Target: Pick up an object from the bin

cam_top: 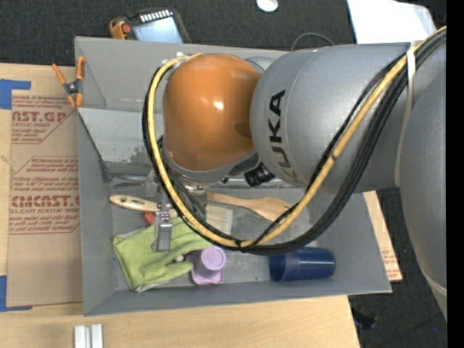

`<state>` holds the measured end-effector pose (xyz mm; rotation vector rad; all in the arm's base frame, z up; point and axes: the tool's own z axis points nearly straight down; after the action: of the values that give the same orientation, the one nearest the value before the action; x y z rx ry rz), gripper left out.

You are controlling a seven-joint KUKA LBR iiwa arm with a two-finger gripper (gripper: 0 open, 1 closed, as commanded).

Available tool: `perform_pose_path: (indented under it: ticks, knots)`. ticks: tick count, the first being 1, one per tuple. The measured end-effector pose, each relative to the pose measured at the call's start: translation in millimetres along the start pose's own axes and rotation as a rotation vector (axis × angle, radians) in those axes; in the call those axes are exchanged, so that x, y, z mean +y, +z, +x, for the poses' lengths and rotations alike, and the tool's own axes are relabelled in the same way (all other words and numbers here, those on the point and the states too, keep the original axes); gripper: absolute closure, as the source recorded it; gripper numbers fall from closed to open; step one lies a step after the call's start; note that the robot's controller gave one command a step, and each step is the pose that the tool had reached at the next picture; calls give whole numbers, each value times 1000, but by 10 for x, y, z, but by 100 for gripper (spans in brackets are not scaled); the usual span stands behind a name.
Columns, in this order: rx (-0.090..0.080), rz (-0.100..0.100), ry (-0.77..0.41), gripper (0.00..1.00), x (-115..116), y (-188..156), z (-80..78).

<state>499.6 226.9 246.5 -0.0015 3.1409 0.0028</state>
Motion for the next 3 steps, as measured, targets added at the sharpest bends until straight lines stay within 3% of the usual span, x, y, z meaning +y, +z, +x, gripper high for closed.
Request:
perform_pose_path:
  ticks: [1, 2, 3]
  knots:
    - [0, 0, 0, 0, 0, 0, 0]
    - [-5, -1, -83, 0, -92, 468, 5]
    - [-7, -1, -363, 0, -626, 678, -105]
